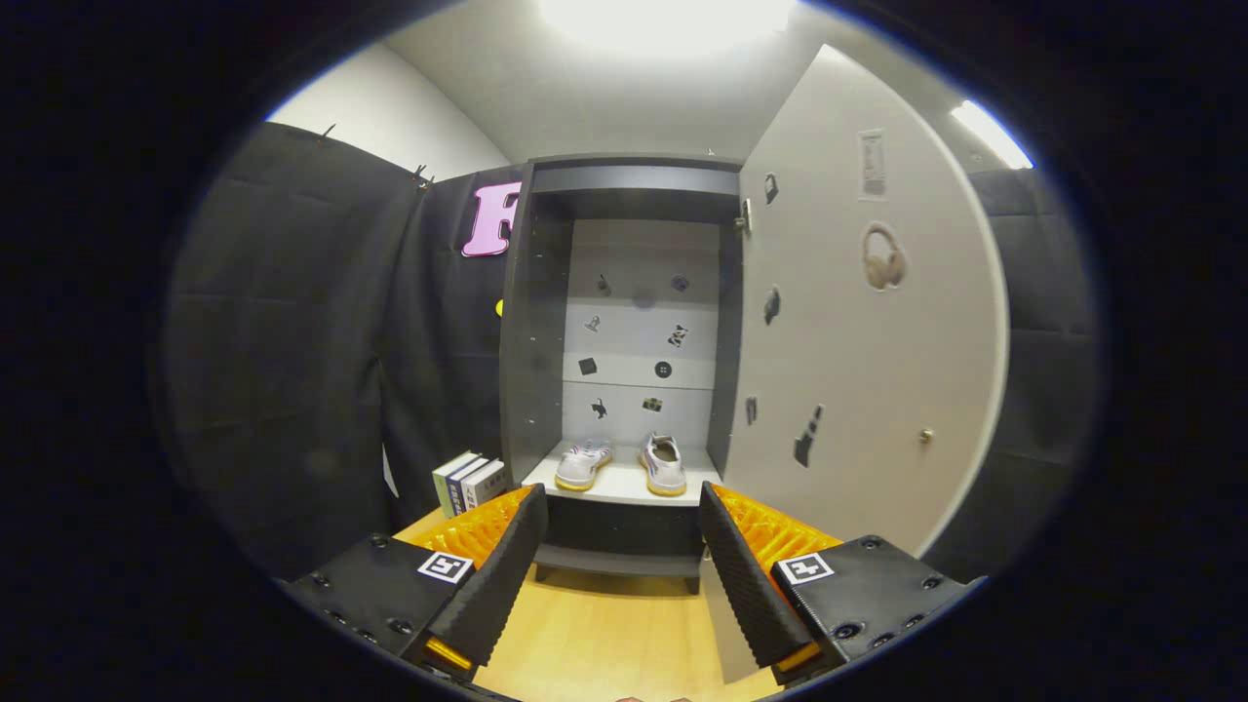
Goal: Open the shoe cabinet door, grab the shoes and put them into the shoe cabinet, then close the shoe cabinet door.
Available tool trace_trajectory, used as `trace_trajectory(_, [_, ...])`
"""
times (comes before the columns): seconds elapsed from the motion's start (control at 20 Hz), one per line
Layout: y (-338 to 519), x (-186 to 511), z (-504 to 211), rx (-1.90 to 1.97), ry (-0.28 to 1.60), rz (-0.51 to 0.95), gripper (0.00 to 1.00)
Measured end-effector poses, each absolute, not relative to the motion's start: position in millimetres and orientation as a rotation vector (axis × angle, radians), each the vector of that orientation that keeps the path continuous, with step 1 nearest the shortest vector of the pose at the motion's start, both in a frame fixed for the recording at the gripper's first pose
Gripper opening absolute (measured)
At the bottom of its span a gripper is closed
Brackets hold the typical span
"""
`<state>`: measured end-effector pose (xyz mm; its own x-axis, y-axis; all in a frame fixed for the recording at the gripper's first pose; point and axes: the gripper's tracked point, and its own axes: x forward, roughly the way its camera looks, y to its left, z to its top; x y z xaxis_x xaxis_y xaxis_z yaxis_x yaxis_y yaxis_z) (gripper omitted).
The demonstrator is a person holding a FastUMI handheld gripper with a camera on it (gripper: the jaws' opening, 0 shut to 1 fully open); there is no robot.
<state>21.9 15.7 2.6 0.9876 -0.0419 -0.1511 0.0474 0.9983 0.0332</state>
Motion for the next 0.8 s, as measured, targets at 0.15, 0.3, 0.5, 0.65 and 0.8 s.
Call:
trace_trajectory(0.15, [-20.5, -13.8, 4.8, 0.061, 0.155, -0.084, 0.97])
trace_trajectory(0.3, [-76.2, -38.7, 7.6, 0.032, 0.151, -0.169, 0.97])
trace_trajectory(0.5, [-146.5, -39.9, 11.6, 0.018, 0.149, -0.237, 0.97])
trace_trajectory(0.65, [-183.5, -26.8, 10.9, 0.043, 0.159, -0.230, 0.97])
trace_trajectory(0.8, [-212.9, -9.8, -2.0, 0.039, 0.178, -0.185, 0.97])
